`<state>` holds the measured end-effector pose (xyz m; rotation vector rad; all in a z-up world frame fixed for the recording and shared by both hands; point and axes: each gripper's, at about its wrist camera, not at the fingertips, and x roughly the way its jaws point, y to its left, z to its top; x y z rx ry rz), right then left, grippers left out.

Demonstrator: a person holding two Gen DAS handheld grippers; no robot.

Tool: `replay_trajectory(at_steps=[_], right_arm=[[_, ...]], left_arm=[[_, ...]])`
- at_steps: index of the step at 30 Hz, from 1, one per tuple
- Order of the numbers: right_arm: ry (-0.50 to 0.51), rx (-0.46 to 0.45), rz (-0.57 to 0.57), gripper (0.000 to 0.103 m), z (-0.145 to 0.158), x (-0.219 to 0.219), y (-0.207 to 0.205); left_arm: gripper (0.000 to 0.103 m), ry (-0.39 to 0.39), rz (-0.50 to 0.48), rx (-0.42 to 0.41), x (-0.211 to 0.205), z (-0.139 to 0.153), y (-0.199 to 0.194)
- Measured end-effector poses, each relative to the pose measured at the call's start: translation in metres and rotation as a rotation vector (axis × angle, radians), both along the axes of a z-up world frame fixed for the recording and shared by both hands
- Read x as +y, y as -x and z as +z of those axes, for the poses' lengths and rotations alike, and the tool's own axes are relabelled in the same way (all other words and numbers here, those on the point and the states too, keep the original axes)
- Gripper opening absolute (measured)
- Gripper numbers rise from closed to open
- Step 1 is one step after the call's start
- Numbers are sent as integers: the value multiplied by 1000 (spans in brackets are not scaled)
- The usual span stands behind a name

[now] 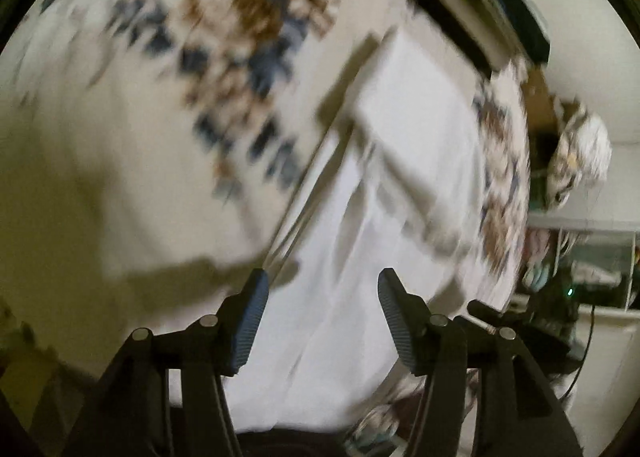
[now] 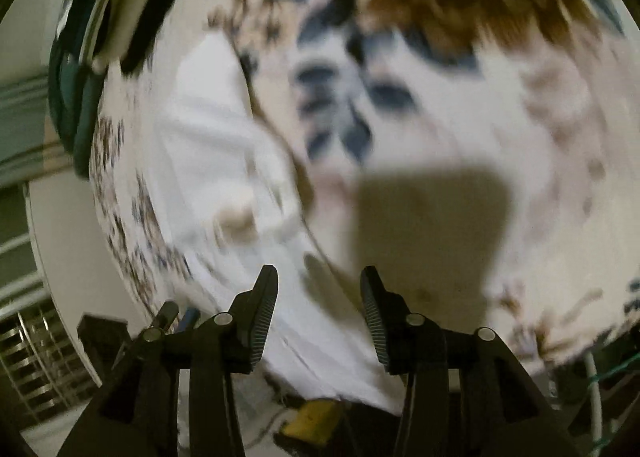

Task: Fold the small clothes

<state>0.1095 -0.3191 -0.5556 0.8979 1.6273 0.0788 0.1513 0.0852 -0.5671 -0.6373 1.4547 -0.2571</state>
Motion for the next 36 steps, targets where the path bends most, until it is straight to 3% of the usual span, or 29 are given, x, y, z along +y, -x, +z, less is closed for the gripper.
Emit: replay_trajectory(at_steps=[6, 11, 16, 17, 18, 19, 20, 21, 22, 24, 30, 36], right_arm=[[-45, 112, 89, 46, -32, 27, 69], [-66, 155, 129, 46, -59, 48, 111], [-15, 191, 165, 46, -83, 70, 127], [-4, 190, 166, 46, -85, 74, 129], [9, 187, 166, 46, -86, 77, 131], [24, 186, 167, 46, -85, 79, 131], [42, 186, 170, 45, -84, 82, 132], [68, 185, 174, 34, -82, 85, 133], [80, 185, 174, 18, -81, 86, 134], [46, 174, 152, 8, -77, 89, 137], [-36, 112, 146, 7, -44, 93, 132], [-183, 24, 62, 7, 11, 84, 92]], left_arm=[[54, -41, -124, 86, -1, -28, 53], [54, -56, -206, 147, -18, -61, 82], [52, -139, -249, 94, -34, -60, 92], [47, -161, -249, 87, -36, -58, 93], [32, -186, -248, 84, -38, -57, 93], [24, -215, -246, 84, -37, -56, 93], [12, -211, -231, 83, -34, -56, 94], [6, -192, -215, 86, -30, -55, 95], [6, -175, -194, 91, -26, -53, 95], [5, -162, -187, 91, -24, -48, 96], [5, -82, -121, 96, -9, -24, 94], [5, 55, -20, 62, 9, 32, 66]])
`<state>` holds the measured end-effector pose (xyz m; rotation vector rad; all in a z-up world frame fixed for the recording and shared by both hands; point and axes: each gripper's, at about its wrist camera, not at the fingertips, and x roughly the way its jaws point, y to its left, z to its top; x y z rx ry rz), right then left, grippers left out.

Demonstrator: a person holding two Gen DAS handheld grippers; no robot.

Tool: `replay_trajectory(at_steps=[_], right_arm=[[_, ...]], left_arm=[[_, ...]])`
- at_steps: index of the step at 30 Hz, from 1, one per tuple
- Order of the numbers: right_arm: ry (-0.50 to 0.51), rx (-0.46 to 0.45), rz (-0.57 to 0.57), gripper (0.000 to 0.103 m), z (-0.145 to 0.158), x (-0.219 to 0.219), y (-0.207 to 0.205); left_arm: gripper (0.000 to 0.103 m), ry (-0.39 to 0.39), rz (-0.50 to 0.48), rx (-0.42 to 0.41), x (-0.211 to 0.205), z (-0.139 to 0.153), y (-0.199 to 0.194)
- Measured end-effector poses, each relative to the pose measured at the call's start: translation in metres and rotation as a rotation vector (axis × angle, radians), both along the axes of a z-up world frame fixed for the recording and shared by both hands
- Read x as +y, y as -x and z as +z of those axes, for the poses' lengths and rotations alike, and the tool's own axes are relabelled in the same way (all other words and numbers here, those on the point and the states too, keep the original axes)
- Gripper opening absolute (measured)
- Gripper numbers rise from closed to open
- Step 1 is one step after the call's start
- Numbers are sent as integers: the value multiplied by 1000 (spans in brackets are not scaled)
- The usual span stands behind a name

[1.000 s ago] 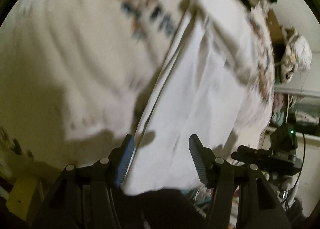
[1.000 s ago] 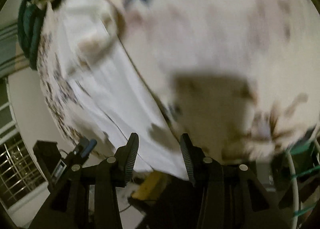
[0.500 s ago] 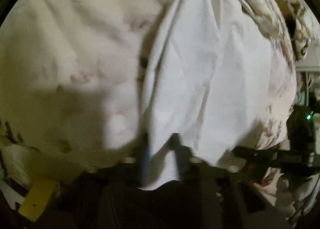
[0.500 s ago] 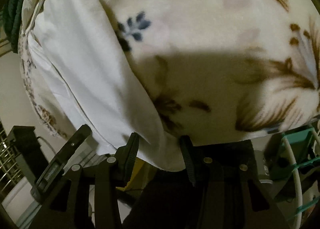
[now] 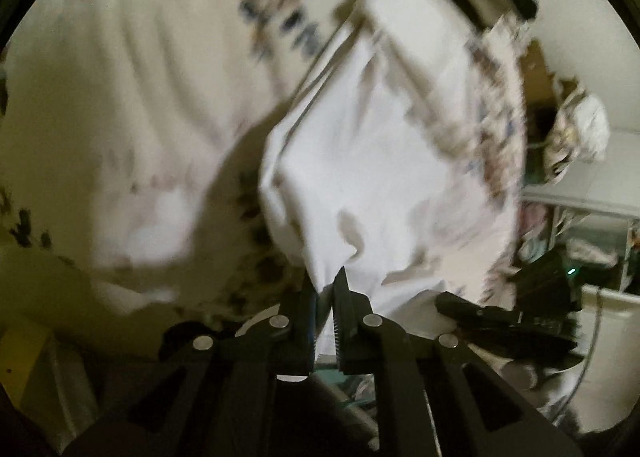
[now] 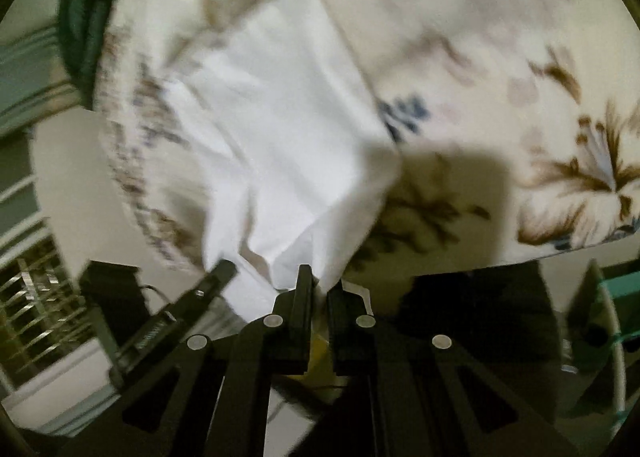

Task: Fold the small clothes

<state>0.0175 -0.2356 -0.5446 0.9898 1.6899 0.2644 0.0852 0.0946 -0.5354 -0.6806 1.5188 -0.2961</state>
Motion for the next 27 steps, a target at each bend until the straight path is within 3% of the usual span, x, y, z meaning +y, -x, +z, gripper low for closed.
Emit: replay_trajectory(at_steps=[4, 7, 11, 13, 15, 17, 18, 21, 27], right_arm=[[-73, -77, -72, 7, 33, -14, -42], [-92, -149, -125, 7, 53, -29, -97], [-79, -191, -208, 7, 57, -50, -156], [-66, -184, -289, 10, 49, -67, -187], [-66, -181, -361, 14, 39, -78, -214], [-95, -192, -402, 26, 36, -85, -234], [-91, -211, -410, 39, 38, -87, -240], [-30, -277, -342, 49, 54, -85, -242], [165, -296, -126, 50, 56, -73, -222]], left_arm=[[5, 54, 75, -61, -2, 26, -44], [5, 105, 138, -130, -14, 38, -96], [8, 172, 169, -164, -28, 30, -166], [16, 178, 198, -159, -30, 21, -202], [36, 201, 222, -171, -31, 19, -224], [45, 195, 259, -205, -19, 25, -240], [49, 202, 268, -225, -15, 29, -241], [55, 142, 246, -268, -7, 38, -233], [55, -50, 44, -214, -23, 8, -207]])
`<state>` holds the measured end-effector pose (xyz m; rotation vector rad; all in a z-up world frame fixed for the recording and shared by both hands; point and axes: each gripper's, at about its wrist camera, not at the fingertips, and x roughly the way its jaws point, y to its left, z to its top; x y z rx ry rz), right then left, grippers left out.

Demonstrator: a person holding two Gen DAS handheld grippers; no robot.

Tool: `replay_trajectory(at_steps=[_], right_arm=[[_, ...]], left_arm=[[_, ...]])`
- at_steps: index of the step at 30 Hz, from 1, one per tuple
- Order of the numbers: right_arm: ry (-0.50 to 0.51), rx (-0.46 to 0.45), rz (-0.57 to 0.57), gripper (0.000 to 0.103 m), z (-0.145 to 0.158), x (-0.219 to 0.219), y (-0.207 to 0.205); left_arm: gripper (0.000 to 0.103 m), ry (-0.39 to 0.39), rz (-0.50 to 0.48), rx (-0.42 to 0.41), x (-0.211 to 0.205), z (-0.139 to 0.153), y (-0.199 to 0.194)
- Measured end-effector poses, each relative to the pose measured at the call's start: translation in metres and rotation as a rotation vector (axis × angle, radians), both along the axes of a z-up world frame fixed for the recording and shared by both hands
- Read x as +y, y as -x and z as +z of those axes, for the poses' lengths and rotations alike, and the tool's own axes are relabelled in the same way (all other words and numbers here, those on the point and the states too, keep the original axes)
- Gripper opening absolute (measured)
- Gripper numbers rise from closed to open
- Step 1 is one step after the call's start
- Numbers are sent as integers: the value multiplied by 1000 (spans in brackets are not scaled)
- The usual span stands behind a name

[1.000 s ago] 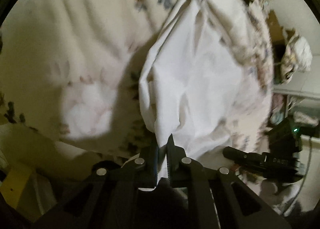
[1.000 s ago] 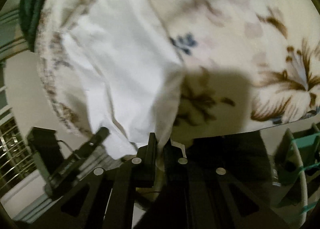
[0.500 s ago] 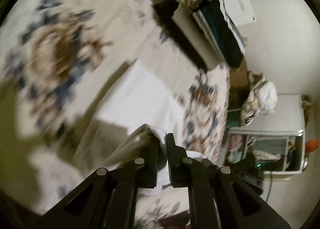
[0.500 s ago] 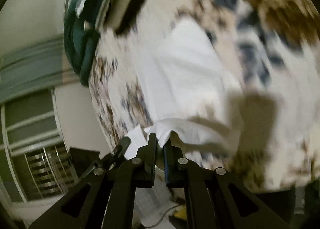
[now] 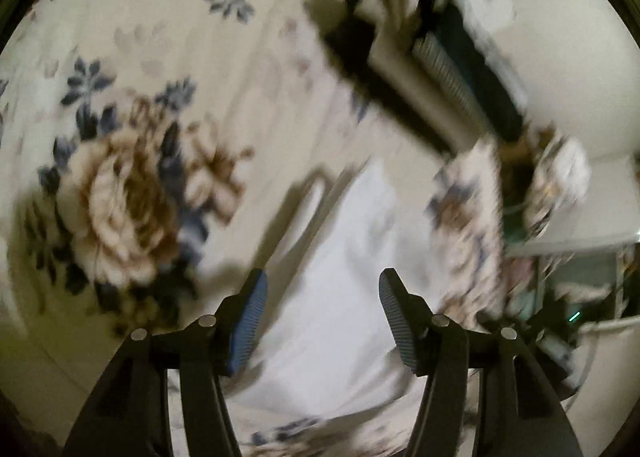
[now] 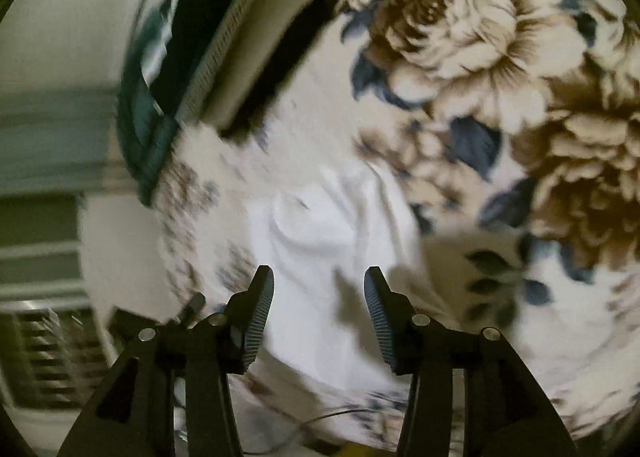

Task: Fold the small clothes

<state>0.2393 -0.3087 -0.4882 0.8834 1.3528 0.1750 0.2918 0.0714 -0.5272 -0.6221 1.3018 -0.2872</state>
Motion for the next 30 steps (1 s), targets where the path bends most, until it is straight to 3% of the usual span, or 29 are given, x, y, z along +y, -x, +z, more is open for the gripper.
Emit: replay_trajectory(at_steps=[6, 7, 8, 9, 10, 12, 16, 19, 21, 23, 25, 26, 30], right_arm=[[66, 17, 19, 50, -31, 9, -23], [66, 16, 20, 50, -35, 9, -28], [65, 16, 21, 50, -38, 10, -35], [70, 15, 21, 40, -40, 12, -40], [75, 15, 20, 19, -40, 13, -45], [78, -3, 10, 6, -36, 14, -51], [73, -62, 18, 4, -17, 17, -64], [106, -43, 31, 4, -20, 22, -82], [144, 2, 28, 6, -25, 18, -89], [130, 39, 39, 13, -30, 16, -92], [124, 32, 63, 37, -29, 17, -88], [126, 34, 84, 42, -28, 19, -84], [110, 92, 173, 43, -45, 36, -68]], left_arm=[[55, -108, -115, -55, -48, -17, -36], [53, -123, -136, -70, -56, -18, -44], [44, -138, -168, -89, -66, -21, -54], [15, -165, -192, -100, -73, -24, -63], [5, -198, -210, -95, -77, -25, -69], [3, -189, -200, -109, -73, -24, -73], [3, -97, -87, -109, -37, -15, -70], [3, -108, -54, -71, -26, -26, -74], [4, -74, -40, -37, -20, -36, -76], [6, -56, -39, -28, -18, -37, -77], [13, -42, -41, -4, -16, -39, -78], [16, -34, -35, 3, -14, -41, -78], [13, -39, -35, -28, -16, -40, -74]])
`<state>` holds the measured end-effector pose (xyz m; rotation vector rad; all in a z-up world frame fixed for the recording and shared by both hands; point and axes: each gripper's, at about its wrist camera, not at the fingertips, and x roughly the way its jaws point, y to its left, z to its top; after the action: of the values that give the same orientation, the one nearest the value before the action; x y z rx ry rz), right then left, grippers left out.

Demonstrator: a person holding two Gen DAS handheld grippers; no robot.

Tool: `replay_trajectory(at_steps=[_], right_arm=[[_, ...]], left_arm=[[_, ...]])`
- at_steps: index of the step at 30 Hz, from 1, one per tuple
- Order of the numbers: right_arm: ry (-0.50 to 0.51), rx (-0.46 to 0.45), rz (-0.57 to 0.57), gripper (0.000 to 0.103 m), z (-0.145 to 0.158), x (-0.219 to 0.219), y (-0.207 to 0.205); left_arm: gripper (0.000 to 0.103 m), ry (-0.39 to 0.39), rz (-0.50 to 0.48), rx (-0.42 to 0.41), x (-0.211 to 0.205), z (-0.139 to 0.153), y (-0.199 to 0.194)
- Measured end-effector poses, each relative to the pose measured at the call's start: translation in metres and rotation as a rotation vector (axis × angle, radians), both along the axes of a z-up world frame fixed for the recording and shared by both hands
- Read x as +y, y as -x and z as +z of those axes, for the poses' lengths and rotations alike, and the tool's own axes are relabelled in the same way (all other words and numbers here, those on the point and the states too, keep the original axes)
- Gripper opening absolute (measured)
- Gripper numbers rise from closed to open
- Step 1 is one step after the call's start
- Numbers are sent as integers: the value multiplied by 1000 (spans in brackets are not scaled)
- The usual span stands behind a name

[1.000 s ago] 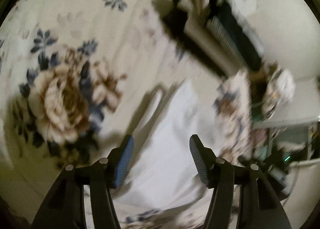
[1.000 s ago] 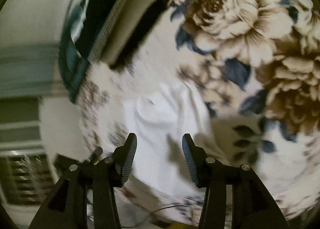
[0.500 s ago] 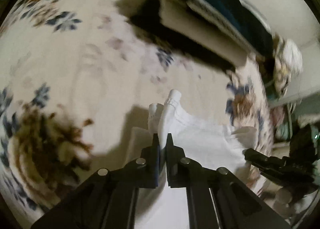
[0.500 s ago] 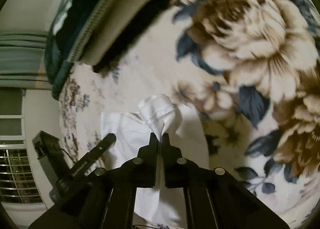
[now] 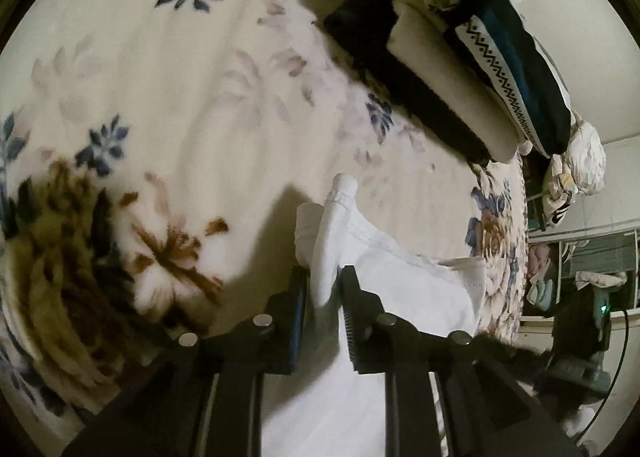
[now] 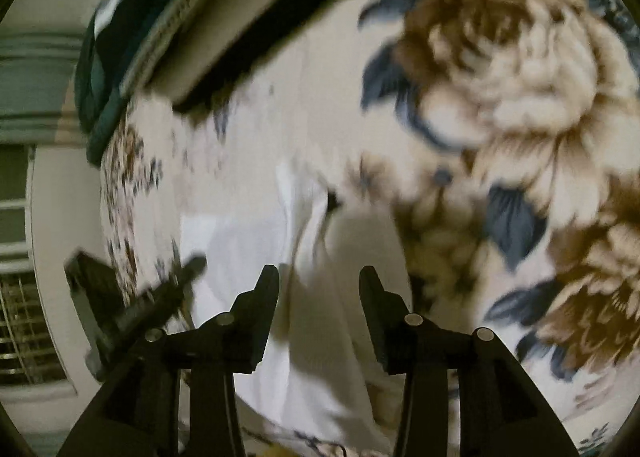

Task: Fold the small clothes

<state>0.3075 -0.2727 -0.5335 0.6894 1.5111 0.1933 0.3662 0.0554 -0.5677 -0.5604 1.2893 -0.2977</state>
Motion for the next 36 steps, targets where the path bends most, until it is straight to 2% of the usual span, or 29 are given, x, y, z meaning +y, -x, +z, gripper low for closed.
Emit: replay_trajectory(at_steps=[1, 2, 4, 7, 9, 11, 14, 18, 22, 24, 26, 29, 30, 31, 32, 34, 36], right_arm=[[3, 7, -4, 19, -4, 1, 4], [1, 10, -24, 7, -6, 1, 9], [18, -13, -65, 2, -1, -3, 13], [23, -42, -146, 2, 16, -16, 18], [45, -51, -164, 2, 21, -25, 17], [55, -22, -179, 2, 15, -34, 14], [3, 45, -178, 5, 2, -41, 8], [-18, 12, -189, 42, 17, -52, 21], [-27, 13, -148, 47, 25, -44, 58], [-35, 25, -129, 47, 22, -36, 79], [-52, 46, -110, 48, 13, -25, 91], [-43, 78, -96, 48, -5, -12, 97], [-28, 78, -91, 43, -9, -7, 96], [-5, 79, -91, 22, -11, -4, 95], [28, 94, -76, 13, -12, -1, 95], [102, 110, -46, 11, -12, 2, 94], [111, 96, -48, 12, -4, -2, 94]], left_arm=[[9, -8, -2, -10, -1, 2, 2], [6, -7, -2, -15, -2, 5, 3], [4, 2, 21, -25, 0, 11, 3], [4, 38, 44, -25, 6, 16, -1], [4, 24, 48, -14, 8, 12, -6], [4, 53, 50, 34, 12, 2, -12], [8, 65, 39, 71, 15, 0, -11], [25, 58, 12, 54, 21, 11, 12], [25, 79, 11, 66, 25, 19, 51], [26, 95, 7, 74, 24, 20, 69], [26, 76, -7, 82, 18, 16, 83], [26, 63, -28, 100, 7, 8, 89], [26, 64, -29, 96, 5, 9, 89], [26, 49, -27, 92, 5, 9, 88], [26, 34, -18, 94, 8, 10, 87], [26, 26, 15, 90, 16, 16, 85], [29, 24, 51, 69, 25, 25, 85]])
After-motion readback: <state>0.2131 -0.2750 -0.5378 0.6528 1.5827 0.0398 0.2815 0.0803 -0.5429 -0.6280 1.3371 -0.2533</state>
